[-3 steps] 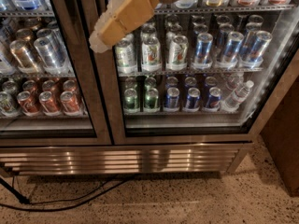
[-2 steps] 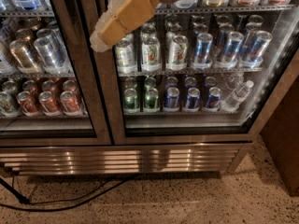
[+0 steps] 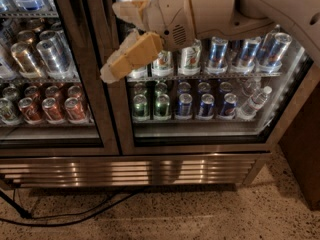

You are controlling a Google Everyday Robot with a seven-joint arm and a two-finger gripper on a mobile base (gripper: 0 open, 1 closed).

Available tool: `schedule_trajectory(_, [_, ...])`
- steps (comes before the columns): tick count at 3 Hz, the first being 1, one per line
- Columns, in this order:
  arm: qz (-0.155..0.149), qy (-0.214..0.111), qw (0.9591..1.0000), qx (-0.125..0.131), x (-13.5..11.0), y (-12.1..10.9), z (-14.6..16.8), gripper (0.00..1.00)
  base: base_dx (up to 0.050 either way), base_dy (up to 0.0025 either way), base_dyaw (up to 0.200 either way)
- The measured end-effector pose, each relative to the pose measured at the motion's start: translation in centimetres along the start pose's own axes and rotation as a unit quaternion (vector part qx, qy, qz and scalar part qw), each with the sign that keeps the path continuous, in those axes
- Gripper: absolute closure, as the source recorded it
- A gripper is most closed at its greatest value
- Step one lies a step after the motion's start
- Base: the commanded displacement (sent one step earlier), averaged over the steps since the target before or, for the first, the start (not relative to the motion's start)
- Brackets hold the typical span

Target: Open right fridge door

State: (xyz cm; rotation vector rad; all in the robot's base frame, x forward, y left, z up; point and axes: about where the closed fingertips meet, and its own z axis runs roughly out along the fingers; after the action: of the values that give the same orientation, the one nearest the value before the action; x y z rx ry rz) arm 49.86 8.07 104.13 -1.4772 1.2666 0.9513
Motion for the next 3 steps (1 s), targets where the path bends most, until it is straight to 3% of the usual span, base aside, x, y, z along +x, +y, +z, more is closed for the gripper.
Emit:
schedule_trajectory(1, [0.061, -0.014, 0.9979, -0.016, 2.64, 0.73, 0.48, 0.00, 0.000, 0.00000, 0.000])
schedule_trajectory(2, [0.089, -0.023, 0.9954, -0.026, 3.63, 1.27, 0.95, 0.00, 0.000, 0.00000, 0.000])
schedule_trajectory(3, [0.086, -0.018, 0.9959, -0.023, 3.23, 1.06, 0.91, 0.00, 0.000, 0.00000, 0.000])
